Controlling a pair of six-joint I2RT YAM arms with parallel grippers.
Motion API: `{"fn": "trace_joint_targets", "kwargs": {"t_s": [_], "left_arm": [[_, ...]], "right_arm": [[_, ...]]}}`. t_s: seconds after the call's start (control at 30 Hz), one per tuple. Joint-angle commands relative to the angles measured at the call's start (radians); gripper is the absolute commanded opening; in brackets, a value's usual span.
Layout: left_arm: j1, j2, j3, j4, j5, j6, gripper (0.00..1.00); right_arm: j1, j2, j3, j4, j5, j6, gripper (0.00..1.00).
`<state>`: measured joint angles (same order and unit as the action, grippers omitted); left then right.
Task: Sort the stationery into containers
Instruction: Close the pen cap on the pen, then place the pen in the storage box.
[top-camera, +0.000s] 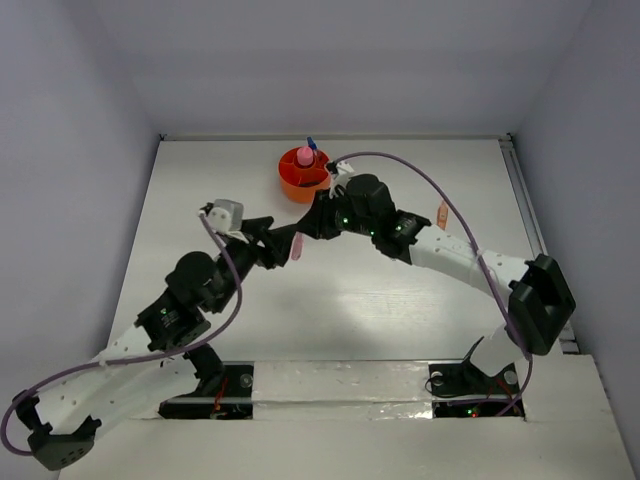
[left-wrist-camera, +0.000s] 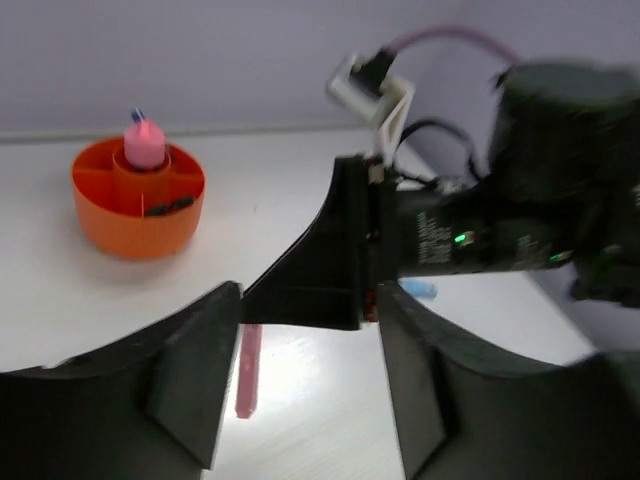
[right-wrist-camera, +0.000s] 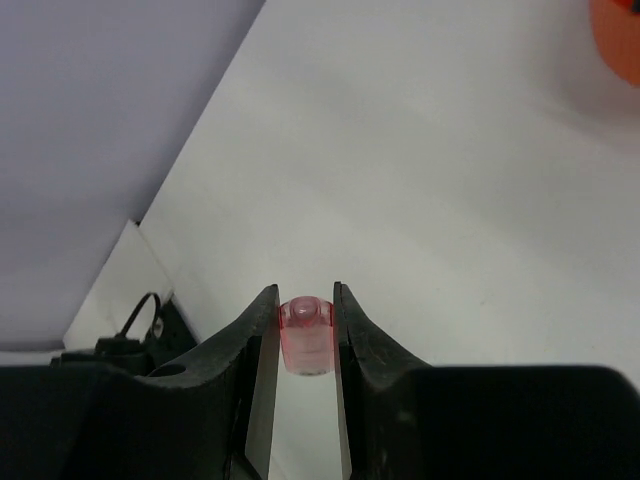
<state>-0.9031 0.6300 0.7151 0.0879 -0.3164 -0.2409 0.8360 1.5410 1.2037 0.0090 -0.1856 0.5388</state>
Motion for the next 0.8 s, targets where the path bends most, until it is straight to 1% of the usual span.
{"fn": "trace_joint_targets", "kwargs": {"t_s": [0.0,0.07,0.1,0.17,0.2,0.23,0.27,0.33,0.4,0.5,0.53,0.6,0.63,0.77], "left_arm": [[0.000,-0.055,0.070,0.044,-0.069,-0.055,0.55],[0.000,-0.070,0.086,-0.009,-0.104,-0.072,0.59],[0.000,-0.087,0.101,-0.023,-0.107,-0.084,0.69],[0.000,-0.114,0.121,-0.055,-0.089,-0.087,0.87],[0.000,-0.122,0.130,-0.071,-0.089,-0.087,0.91],[0.000,-0.130,0.139,-0.085,-0.076,-0.089,0.93],[0.000,-0.136,0.155,-0.127,-0.075,-0.090,0.97],[0.000,-0.159,0.168,-0.169,-0.081,-0.089,0.99],[0.000,-0.185,0.181,-0.227,-0.096,-0.086,0.99],[0.000,-0.216,0.182,-0.286,-0.159,-0.064,0.99],[0.000,-0.223,0.178,-0.293,-0.197,-0.058,0.99],[0.000,-0.251,0.147,-0.283,-0.228,-0.041,0.99],[0.000,-0.259,0.135,-0.274,-0.246,-0.035,0.99],[0.009,-0.265,0.121,-0.277,-0.254,-0.026,0.99]], "right_arm": [[-0.057,0.028,0.103,0.026,-0.072,0.030,0.00],[-0.086,0.054,0.155,0.028,-0.077,0.020,0.00],[-0.086,0.080,0.164,0.051,-0.078,0.007,0.00],[-0.086,0.132,0.220,0.048,-0.042,-0.064,0.00],[-0.086,0.151,0.243,0.046,-0.041,-0.065,0.00],[-0.086,0.168,0.263,0.049,-0.002,-0.083,0.00],[-0.086,0.185,0.298,0.054,0.023,-0.121,0.00],[-0.086,0.256,0.350,0.040,0.098,-0.166,0.00],[-0.095,0.298,0.416,0.043,0.141,-0.247,0.00],[-0.095,0.366,0.488,0.061,0.214,-0.345,0.00],[-0.095,0.382,0.509,0.065,0.251,-0.367,0.00],[-0.095,0.438,0.552,0.075,0.282,-0.431,0.00],[-0.095,0.458,0.603,0.072,0.303,-0.451,0.00],[-0.095,0.554,0.727,0.046,0.353,-0.560,0.00]]}}
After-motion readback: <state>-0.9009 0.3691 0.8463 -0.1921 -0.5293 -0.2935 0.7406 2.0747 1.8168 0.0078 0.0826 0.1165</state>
